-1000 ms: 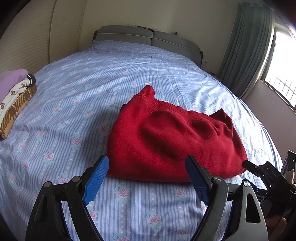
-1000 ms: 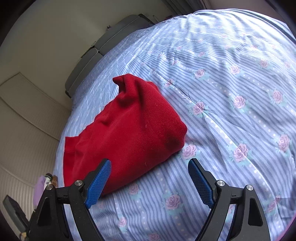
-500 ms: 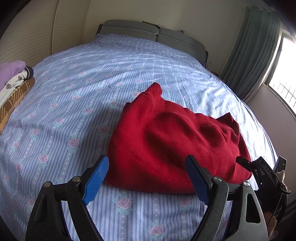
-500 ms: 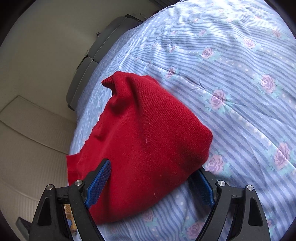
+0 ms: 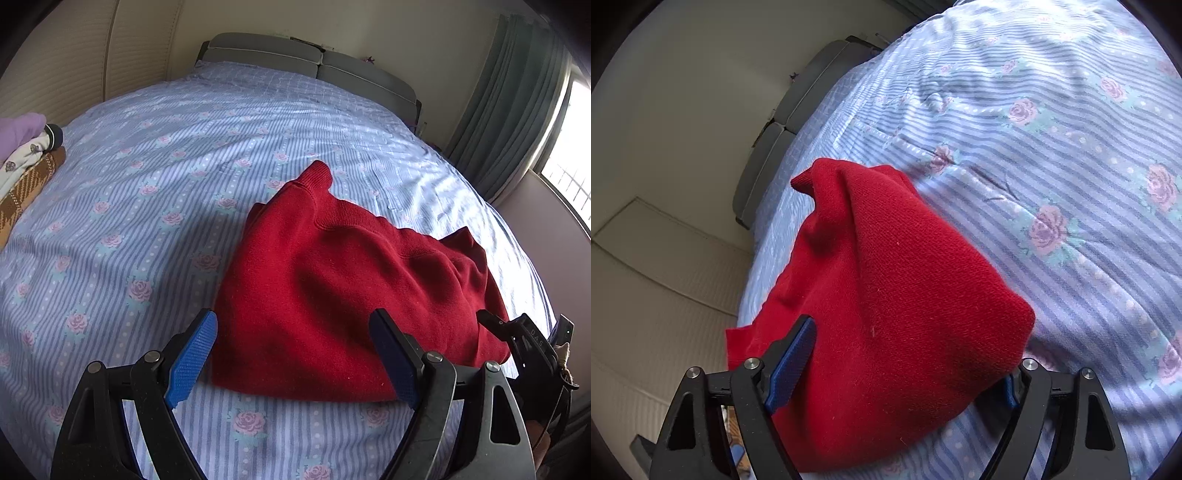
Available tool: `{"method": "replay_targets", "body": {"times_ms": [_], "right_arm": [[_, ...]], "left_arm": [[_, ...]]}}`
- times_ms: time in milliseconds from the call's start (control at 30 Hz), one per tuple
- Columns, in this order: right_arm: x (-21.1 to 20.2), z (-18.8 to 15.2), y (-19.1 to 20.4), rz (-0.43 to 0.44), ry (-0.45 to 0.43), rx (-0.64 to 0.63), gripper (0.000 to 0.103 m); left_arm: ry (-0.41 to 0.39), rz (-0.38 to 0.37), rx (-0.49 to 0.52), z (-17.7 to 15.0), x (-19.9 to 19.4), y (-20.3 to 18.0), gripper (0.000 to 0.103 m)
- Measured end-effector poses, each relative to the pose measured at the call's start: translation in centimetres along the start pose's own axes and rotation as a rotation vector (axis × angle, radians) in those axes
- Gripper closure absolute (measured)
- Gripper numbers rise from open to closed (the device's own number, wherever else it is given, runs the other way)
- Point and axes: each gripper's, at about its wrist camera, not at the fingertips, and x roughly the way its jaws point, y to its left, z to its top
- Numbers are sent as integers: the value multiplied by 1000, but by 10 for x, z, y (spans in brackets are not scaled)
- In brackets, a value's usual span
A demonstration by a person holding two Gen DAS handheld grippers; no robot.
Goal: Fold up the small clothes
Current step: 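Lower the right gripper around the folded red sweatshirt and close it, then lift the folded sweatshirt with the right gripper while the left gripper steadies it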
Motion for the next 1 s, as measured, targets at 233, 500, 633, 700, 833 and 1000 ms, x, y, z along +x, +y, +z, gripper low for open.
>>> {"method": "replay_targets", "body": {"times_ms": [233, 500, 633, 700, 833, 1000], "right_arm": [[-31, -2, 34, -76, -92, -126, 69], [-57, -54, 192, -206, -337, -705, 72], [-32, -122, 258, -266, -375, -1077, 72], [-14, -161, 274, -292, -352, -1248, 72], [25, -230, 275, -356, -274, -1539, 72], [44, -298, 249, -460, -258, -1767, 72]], "left_arm": [[-32, 38, -44, 7, -26, 33, 19], [-104, 117, -96, 16, -84, 90, 19], [-121, 180, -135, 15, -110, 132, 19], [-117, 203, -151, 13, -119, 153, 19], [-90, 240, -166, 0, -127, 188, 19], [-26, 247, -185, -21, -115, 215, 19]]}}
